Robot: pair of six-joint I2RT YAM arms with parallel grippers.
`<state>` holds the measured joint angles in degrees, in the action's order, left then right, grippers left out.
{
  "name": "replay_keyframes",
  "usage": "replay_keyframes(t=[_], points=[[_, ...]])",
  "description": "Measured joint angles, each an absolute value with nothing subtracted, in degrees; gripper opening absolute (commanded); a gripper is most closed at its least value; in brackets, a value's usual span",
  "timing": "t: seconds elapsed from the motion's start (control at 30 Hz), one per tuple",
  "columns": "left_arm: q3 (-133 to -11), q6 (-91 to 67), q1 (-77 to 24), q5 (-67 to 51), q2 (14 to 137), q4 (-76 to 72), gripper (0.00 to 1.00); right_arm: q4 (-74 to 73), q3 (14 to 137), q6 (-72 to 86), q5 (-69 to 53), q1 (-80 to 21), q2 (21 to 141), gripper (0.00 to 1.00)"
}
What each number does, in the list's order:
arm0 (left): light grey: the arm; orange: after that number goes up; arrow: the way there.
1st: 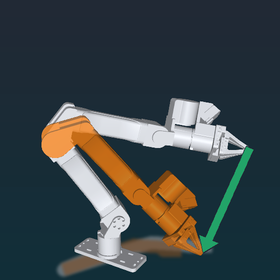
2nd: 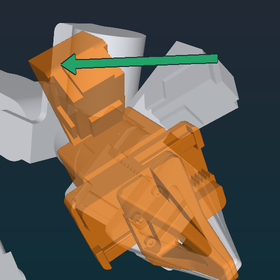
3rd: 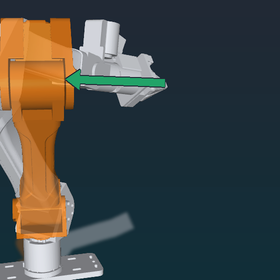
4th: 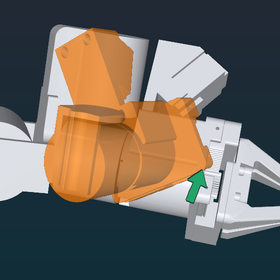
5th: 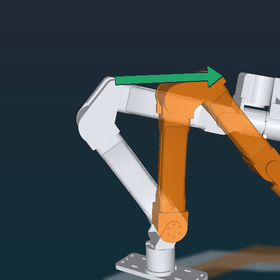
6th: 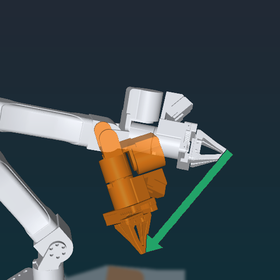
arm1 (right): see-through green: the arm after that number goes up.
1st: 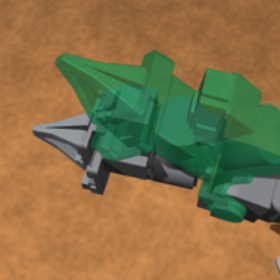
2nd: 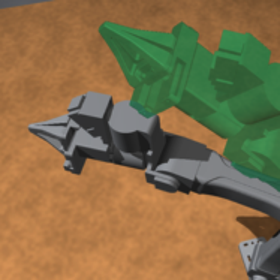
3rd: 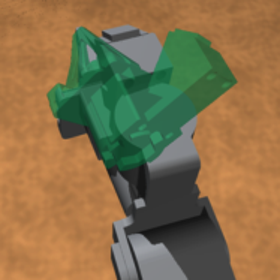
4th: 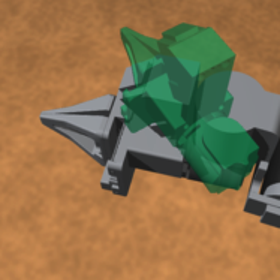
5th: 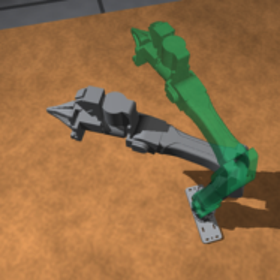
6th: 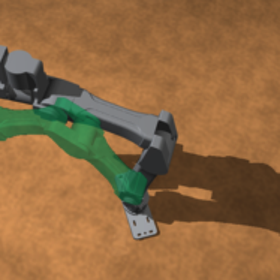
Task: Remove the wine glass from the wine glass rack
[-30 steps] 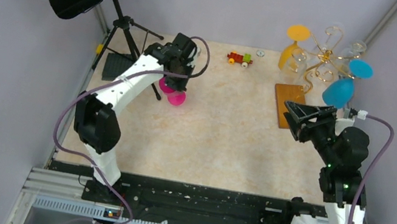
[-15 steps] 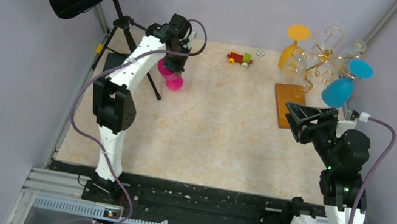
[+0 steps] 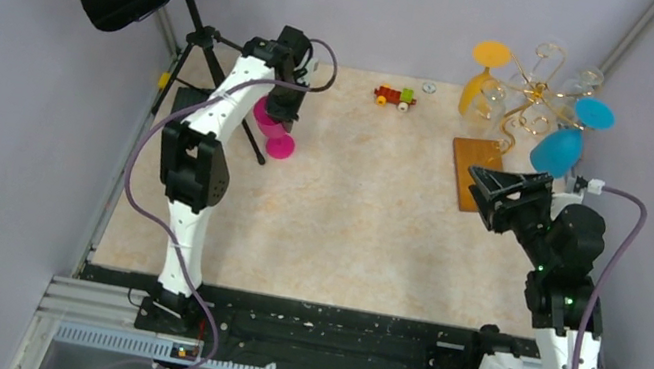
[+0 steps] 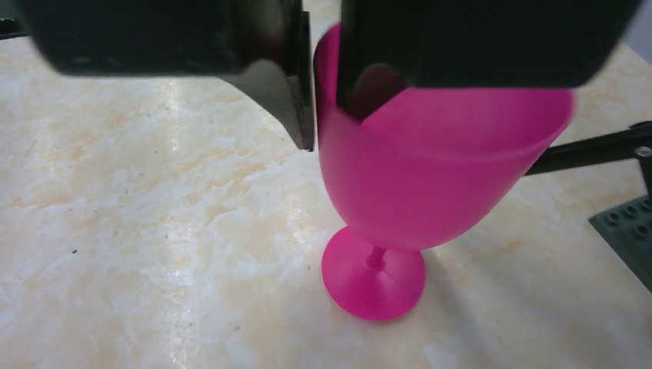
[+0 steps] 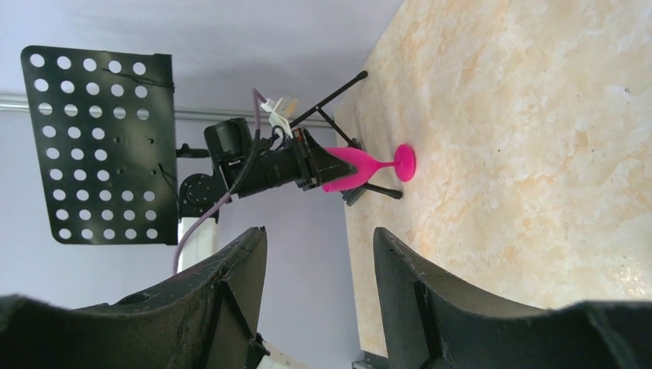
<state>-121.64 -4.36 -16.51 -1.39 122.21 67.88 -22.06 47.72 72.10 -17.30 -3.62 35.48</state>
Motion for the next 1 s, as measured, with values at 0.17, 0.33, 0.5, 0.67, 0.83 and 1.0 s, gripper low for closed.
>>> replay_keyframes(t=[0.17, 0.33, 0.5, 0.67, 0.83, 1.0], points=[[-126.87, -4.03, -15.75, -1.13, 124.05, 68.93, 0.46, -21.3, 47.94, 71.55, -17.8, -3.64, 36.71, 0.55], [-128.6, -4.25, -15.07, -0.95, 124.05, 69.52, 0.56, -20.58, 49.28, 70.91, -18.09, -3.62, 37.65, 0.55], [-129.01, -4.14, -14.98, -0.78, 123.5, 69.6, 0.78, -20.91, 50.3, 70.06, -18.04, -3.62, 37.63, 0.65], [-126.96, -4.34, -14.98, -1.93, 117.4, 67.88, 0.92, -24.08, 55.4, 66.15, -17.26, -3.62, 39.88, 0.84], [-121.32, -4.91, -14.98, -4.54, 104.14, 63.11, 0.96, -26.85, 64.53, 59.57, -17.02, -3.62, 45.08, 0.93], [-111.24, -7.81, -14.98, -10.2, 90.28, 54.0, 0.98, -28.69, 73.08, 53.32, -16.78, -3.62, 51.09, 0.87]])
